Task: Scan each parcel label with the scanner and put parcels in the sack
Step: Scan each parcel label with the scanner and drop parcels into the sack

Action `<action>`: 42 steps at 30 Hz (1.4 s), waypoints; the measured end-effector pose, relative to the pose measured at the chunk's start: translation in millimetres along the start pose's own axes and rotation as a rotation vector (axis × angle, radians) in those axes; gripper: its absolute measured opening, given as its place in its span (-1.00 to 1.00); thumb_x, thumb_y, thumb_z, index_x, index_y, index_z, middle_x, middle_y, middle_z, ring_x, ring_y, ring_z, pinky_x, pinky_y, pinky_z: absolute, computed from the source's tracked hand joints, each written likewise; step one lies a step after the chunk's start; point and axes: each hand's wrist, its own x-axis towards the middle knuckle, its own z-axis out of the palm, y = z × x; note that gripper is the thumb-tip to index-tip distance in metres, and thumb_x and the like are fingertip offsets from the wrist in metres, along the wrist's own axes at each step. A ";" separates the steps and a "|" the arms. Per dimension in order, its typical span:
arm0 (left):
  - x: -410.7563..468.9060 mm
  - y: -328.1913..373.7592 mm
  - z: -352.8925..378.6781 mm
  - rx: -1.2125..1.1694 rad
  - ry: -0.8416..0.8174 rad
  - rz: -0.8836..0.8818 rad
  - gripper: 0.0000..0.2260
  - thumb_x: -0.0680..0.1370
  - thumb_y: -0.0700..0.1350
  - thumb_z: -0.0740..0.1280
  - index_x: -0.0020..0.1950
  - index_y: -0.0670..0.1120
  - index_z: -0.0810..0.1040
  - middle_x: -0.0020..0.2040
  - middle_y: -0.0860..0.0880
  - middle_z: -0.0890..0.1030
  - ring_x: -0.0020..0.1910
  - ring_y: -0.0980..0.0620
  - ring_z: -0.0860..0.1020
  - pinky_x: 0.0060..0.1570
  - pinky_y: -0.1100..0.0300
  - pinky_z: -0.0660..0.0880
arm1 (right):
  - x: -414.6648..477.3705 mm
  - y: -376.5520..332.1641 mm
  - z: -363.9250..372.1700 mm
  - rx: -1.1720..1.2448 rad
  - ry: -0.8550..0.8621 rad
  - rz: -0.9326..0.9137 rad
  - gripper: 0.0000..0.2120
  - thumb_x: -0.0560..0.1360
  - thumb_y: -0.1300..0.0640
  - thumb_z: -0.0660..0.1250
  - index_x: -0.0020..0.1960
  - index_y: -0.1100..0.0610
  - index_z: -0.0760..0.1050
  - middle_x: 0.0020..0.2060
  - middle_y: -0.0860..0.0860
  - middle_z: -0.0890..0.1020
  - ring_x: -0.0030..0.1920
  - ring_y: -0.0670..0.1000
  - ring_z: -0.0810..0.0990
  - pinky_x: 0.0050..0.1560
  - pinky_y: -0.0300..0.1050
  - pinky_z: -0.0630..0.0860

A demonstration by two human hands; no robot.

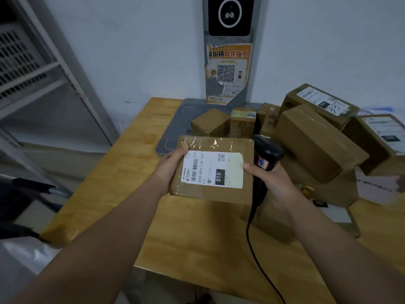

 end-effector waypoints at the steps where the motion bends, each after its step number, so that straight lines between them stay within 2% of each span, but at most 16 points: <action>1: -4.9 -1.3 1.2 0.020 -0.002 -0.002 -0.64 0.51 0.17 0.36 0.13 -0.06 0.61 -0.06 -0.09 0.72 -0.12 -0.08 0.70 -0.23 0.10 0.60 | -3.6 0.4 -1.5 0.002 -0.004 0.011 -0.56 0.38 0.23 0.48 0.25 0.11 0.53 0.04 0.06 0.70 0.07 0.07 0.68 0.01 -0.02 0.62; 4: -18.7 -6.1 6.2 0.122 0.074 0.076 -0.63 0.52 0.21 0.33 0.13 -0.04 0.62 -0.08 -0.02 0.72 -0.16 0.04 0.69 -0.24 0.19 0.55 | -12.8 4.7 -1.9 0.012 0.037 0.035 -0.57 0.38 0.20 0.50 0.23 0.07 0.53 0.01 0.03 0.71 0.03 0.05 0.69 0.07 0.11 0.60; 6: -23.4 -15.1 9.3 0.187 0.181 0.177 -0.55 0.53 0.22 0.31 0.27 -0.05 0.55 0.15 -0.04 0.65 0.04 0.05 0.62 -0.06 0.19 0.51 | -16.5 10.2 2.7 0.044 0.132 0.022 -0.51 0.37 0.21 0.52 0.26 0.07 0.48 0.03 0.02 0.71 0.04 0.06 0.69 0.08 0.16 0.60; 8: -28.7 -28.4 12.5 0.168 0.306 0.188 -0.33 0.49 0.27 0.32 0.49 -0.04 0.29 0.43 -0.06 0.40 0.34 -0.04 0.43 0.23 0.06 0.40 | -20.1 14.9 9.5 0.130 0.265 0.003 -0.41 0.36 0.24 0.54 0.31 0.07 0.40 0.06 0.00 0.68 0.04 0.04 0.68 0.07 0.14 0.61; 9: -34.6 -35.0 16.5 0.082 0.331 0.130 -0.23 0.47 0.29 0.34 0.55 -0.03 0.16 0.49 -0.06 0.30 0.40 -0.08 0.35 0.30 0.00 0.36 | -21.9 17.2 12.7 0.185 0.318 -0.007 -0.38 0.36 0.26 0.54 0.33 0.06 0.36 0.07 -0.01 0.67 0.05 0.03 0.67 0.07 0.12 0.61; 11: -43.8 -49.8 27.6 -0.152 0.236 -0.028 -0.21 0.43 0.28 0.37 0.53 -0.04 0.19 0.45 -0.07 0.34 0.35 -0.11 0.39 0.25 -0.05 0.41 | -26.4 20.8 18.6 0.265 0.374 -0.006 -0.36 0.38 0.27 0.52 0.36 0.05 0.32 0.09 -0.03 0.64 0.07 0.02 0.65 0.09 0.07 0.59; 13: -51.4 -61.7 38.4 -0.277 -0.007 -0.119 -0.50 0.49 0.17 0.37 0.35 -0.02 0.40 0.30 -0.09 0.49 0.24 -0.12 0.49 0.21 -0.08 0.45 | -30.7 25.7 23.1 0.298 0.374 0.011 -0.34 0.40 0.25 0.51 0.40 0.05 0.29 0.13 -0.02 0.62 0.09 0.00 0.63 0.09 0.04 0.59; 15: -54.8 -70.4 45.1 -0.306 -0.130 -0.111 -0.66 0.52 0.03 0.37 0.27 0.01 0.47 0.18 -0.07 0.56 0.18 -0.13 0.53 0.21 -0.11 0.49 | -32.8 30.0 25.0 0.301 0.355 0.032 -0.32 0.42 0.21 0.50 0.43 0.03 0.25 0.14 -0.04 0.60 0.10 -0.04 0.61 0.14 0.03 0.56; 18: -48.9 -72.0 42.3 -0.369 -0.062 -0.047 -0.55 0.50 -0.07 0.43 0.35 -0.04 0.39 0.22 -0.10 0.54 0.16 -0.14 0.56 0.07 -0.06 0.58 | -29.9 33.1 21.2 0.172 0.335 0.098 -0.30 0.47 0.05 0.45 0.50 0.02 0.18 0.20 -0.06 0.54 0.21 0.00 0.53 0.30 0.07 0.43; 20: -41.4 -67.5 32.2 -0.330 0.071 0.014 -0.44 0.47 -0.12 0.47 0.39 -0.04 0.30 0.22 -0.09 0.54 0.14 -0.10 0.57 0.03 -0.02 0.59 | -28.0 31.6 17.0 0.056 0.337 0.153 -0.41 0.50 0.01 0.41 0.46 0.03 0.26 0.16 -0.03 0.56 0.17 0.04 0.55 0.28 0.08 0.47; 22: -33.8 -65.6 15.8 -0.165 0.163 0.073 -0.32 0.44 -0.14 0.51 0.45 -0.02 0.23 0.27 -0.06 0.50 0.17 -0.07 0.55 0.08 -0.02 0.57 | -29.7 28.7 14.1 -0.065 0.324 0.148 -0.61 0.52 0.05 0.39 0.31 0.05 0.41 -0.02 0.01 0.60 -0.02 0.03 0.61 0.05 -0.03 0.57; 25: -27.6 -66.6 -6.0 0.149 0.210 0.159 -0.23 0.40 -0.15 0.54 0.50 -0.02 0.20 0.28 -0.02 0.47 0.22 -0.05 0.49 0.17 -0.01 0.52 | -33.4 26.2 15.8 -0.307 0.191 0.066 -0.80 0.54 0.07 0.35 0.05 0.19 0.51 -0.30 0.07 0.59 -0.33 0.00 0.59 -0.29 -0.14 0.55; 29: -20.3 -74.7 -14.7 0.325 0.161 0.196 -0.33 0.41 -0.20 0.52 0.43 -0.11 0.29 0.14 0.05 0.45 0.15 0.01 0.47 0.02 0.19 0.44 | -36.1 32.7 30.2 -0.633 0.056 -0.001 -0.73 0.53 0.03 0.35 -0.23 0.20 0.50 -0.47 0.08 0.56 -0.48 0.02 0.59 -0.41 -0.13 0.54; 33: -5.4 -81.7 -16.1 0.275 0.169 0.176 -0.43 0.43 -0.19 0.51 0.37 -0.09 0.35 0.11 0.04 0.50 0.11 0.00 0.50 0.01 0.14 0.51 | -39.3 43.7 38.7 -0.684 0.030 -0.009 -0.68 0.51 0.00 0.37 -0.28 0.21 0.51 -0.47 0.10 0.59 -0.50 0.00 0.61 -0.35 -0.06 0.59; 37: 7.4 -80.8 -19.6 0.241 0.134 0.176 -0.46 0.42 -0.18 0.51 0.34 -0.05 0.38 0.02 0.11 0.52 0.13 -0.03 0.54 0.11 0.04 0.56 | -40.8 43.2 40.6 -0.662 0.010 0.006 -0.71 0.51 -0.01 0.37 -0.27 0.17 0.51 -0.51 0.03 0.57 -0.50 -0.04 0.59 -0.36 -0.13 0.57; 42: 13.1 -76.3 -22.4 0.271 0.102 0.201 -0.49 0.44 -0.17 0.49 0.32 -0.02 0.38 0.00 0.12 0.51 0.11 0.00 0.51 0.04 0.12 0.53 | -35.7 38.4 44.2 -0.717 0.038 0.031 -0.68 0.52 -0.03 0.35 -0.29 0.16 0.52 -0.54 0.02 0.55 -0.50 -0.02 0.58 -0.34 -0.09 0.58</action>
